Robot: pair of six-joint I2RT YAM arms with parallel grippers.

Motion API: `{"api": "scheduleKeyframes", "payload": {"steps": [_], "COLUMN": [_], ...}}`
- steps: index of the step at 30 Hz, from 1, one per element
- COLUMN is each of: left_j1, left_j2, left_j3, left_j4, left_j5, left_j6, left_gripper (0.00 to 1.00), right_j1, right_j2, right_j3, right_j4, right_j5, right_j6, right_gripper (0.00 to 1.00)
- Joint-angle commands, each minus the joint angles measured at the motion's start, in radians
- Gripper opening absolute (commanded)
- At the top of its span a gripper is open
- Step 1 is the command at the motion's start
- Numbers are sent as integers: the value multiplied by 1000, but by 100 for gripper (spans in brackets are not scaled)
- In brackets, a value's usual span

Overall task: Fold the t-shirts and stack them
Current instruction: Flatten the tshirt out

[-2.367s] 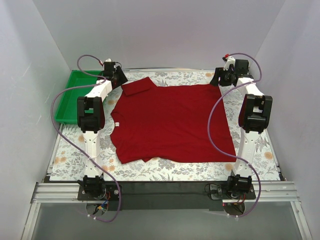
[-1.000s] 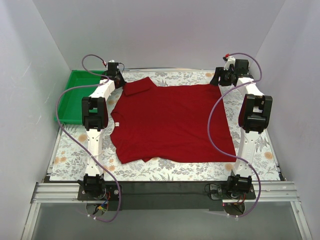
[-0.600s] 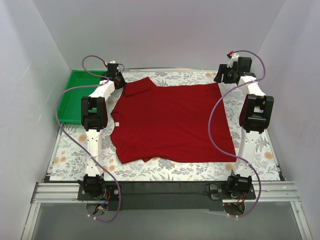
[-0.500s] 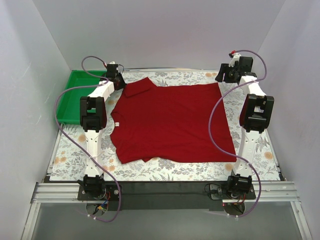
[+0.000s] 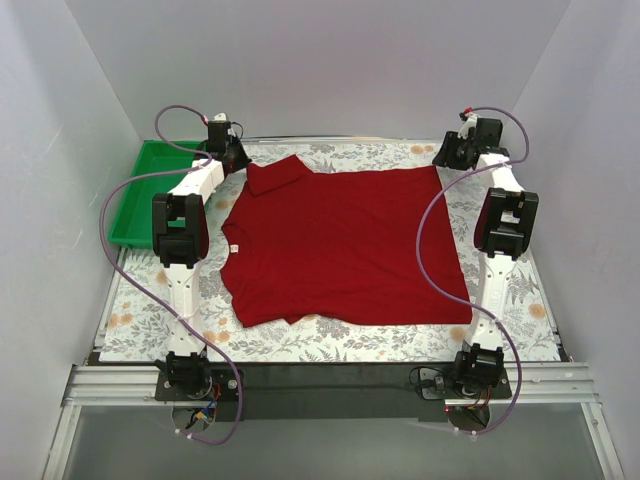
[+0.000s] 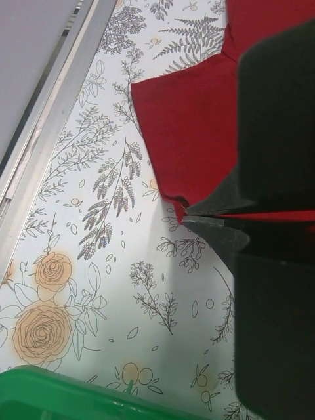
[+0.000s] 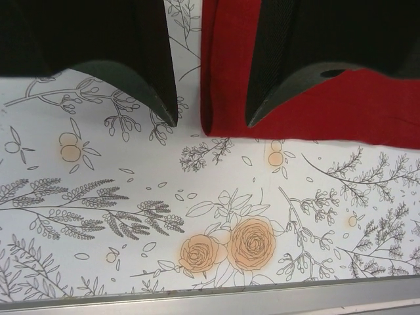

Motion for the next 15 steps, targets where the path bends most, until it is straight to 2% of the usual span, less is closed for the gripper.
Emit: {"api": "scheduleKeyframes", "payload": {"steps": [1, 15], "left_j1": [6, 15], "left_j2": [-79, -77], "left_j3": [-12, 0], "left_j4": [15, 18], "left_j5": [28, 51], "left_j6": [14, 16], "left_gripper": [0, 0], "right_j1": [3, 9], "right_j2": [26, 50], "right_j3": [68, 56], "right_j4": [-17, -24], "right_j5": [-30, -20], "right_j6": [27, 31], "right_gripper": [44, 44]}}
